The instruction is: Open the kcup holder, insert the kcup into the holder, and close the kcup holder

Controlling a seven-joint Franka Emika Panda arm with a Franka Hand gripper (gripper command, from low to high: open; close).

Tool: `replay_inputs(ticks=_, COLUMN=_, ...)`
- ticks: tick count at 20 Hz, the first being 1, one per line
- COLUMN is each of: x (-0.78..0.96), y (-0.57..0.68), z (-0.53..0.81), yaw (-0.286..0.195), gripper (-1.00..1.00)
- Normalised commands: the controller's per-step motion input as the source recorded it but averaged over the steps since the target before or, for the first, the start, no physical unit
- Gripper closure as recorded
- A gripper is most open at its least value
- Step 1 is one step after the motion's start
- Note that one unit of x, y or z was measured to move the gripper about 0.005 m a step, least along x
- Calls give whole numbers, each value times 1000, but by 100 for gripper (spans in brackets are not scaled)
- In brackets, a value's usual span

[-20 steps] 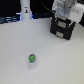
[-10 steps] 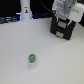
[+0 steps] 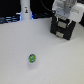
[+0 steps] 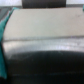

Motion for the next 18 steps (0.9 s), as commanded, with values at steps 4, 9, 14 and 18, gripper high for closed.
replay_inputs(ticks=4, x=587, y=-191, z=110, yaw=-40, gripper=100)
replay_inputs(ticks=9, x=960, y=-98, z=201, yaw=-71, gripper=100)
replay_inputs(ticks=14, x=982, y=-151, z=160, yaw=-63, gripper=100)
replay_inputs(ticks=18, x=974, y=-194, z=178, yaw=-59, gripper=100)
